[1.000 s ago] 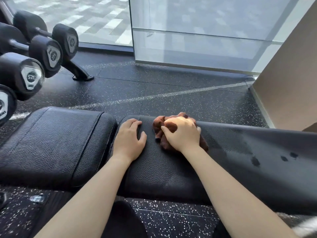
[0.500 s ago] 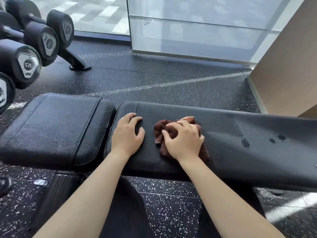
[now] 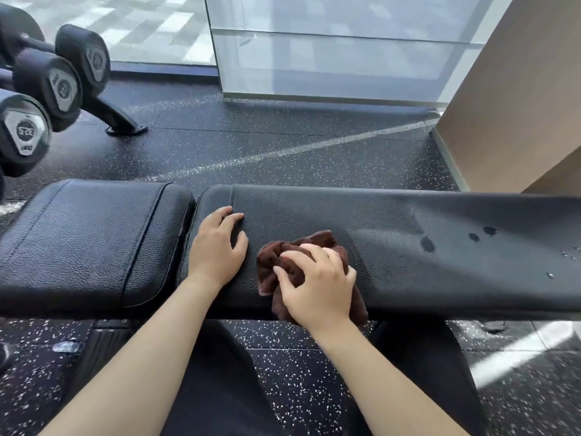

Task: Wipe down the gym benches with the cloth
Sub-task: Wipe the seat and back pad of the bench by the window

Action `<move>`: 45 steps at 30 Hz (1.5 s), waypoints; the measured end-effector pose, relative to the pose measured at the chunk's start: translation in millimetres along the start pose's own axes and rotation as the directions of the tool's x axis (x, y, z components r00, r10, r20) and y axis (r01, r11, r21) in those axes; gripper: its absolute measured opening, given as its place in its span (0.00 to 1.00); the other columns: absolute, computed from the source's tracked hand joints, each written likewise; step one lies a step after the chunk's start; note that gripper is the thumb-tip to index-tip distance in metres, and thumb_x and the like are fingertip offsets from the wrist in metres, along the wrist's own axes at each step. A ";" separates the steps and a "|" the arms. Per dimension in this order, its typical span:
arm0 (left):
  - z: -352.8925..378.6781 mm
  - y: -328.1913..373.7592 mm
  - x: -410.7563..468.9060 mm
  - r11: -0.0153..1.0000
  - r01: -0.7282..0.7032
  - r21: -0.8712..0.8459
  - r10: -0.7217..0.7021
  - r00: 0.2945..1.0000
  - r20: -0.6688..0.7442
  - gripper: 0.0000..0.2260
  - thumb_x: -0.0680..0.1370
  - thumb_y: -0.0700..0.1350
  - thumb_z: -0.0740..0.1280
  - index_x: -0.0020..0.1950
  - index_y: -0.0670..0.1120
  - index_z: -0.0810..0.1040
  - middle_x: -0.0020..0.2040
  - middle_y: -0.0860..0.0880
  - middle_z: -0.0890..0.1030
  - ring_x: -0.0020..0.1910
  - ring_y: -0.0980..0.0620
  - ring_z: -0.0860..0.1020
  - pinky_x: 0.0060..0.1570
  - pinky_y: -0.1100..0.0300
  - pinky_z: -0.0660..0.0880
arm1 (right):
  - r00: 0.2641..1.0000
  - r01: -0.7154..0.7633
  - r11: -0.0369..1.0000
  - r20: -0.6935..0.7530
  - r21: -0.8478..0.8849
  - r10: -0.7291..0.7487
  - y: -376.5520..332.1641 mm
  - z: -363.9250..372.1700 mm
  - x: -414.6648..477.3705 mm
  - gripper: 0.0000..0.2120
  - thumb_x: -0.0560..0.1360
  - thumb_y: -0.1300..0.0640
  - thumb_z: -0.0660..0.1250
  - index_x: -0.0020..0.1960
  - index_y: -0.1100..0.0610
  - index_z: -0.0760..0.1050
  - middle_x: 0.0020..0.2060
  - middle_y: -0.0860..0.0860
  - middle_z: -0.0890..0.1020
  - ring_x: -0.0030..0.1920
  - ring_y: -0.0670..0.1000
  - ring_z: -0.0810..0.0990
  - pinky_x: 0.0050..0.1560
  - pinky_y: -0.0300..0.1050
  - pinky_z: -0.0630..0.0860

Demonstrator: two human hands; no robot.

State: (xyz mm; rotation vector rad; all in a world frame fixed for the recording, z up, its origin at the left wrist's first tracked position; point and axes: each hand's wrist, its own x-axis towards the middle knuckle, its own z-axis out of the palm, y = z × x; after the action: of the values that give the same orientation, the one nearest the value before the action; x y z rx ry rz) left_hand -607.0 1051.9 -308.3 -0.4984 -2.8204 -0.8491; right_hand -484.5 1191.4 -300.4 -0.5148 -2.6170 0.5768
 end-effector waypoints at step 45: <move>31.7 49.5 -12.4 0.976 -0.214 0.034 0.210 0.974 0.087 0.19 0.72 0.51 0.59 0.59 0.47 0.78 0.63 0.46 0.74 0.65 0.44 0.70 0.66 0.40 0.61 | 0.963 -0.268 0.963 -0.036 -0.005 0.268 83.5 -51.0 28.9 0.10 0.70 0.39 0.68 0.50 0.40 0.79 0.55 0.39 0.79 0.60 0.49 0.72 0.57 0.58 0.67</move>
State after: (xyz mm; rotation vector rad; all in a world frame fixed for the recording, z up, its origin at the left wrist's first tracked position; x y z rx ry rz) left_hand -579.5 1105.1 -312.5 -0.8287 -2.7852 -0.7392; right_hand -463.6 1290.4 -287.9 -0.8834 -2.5357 0.6316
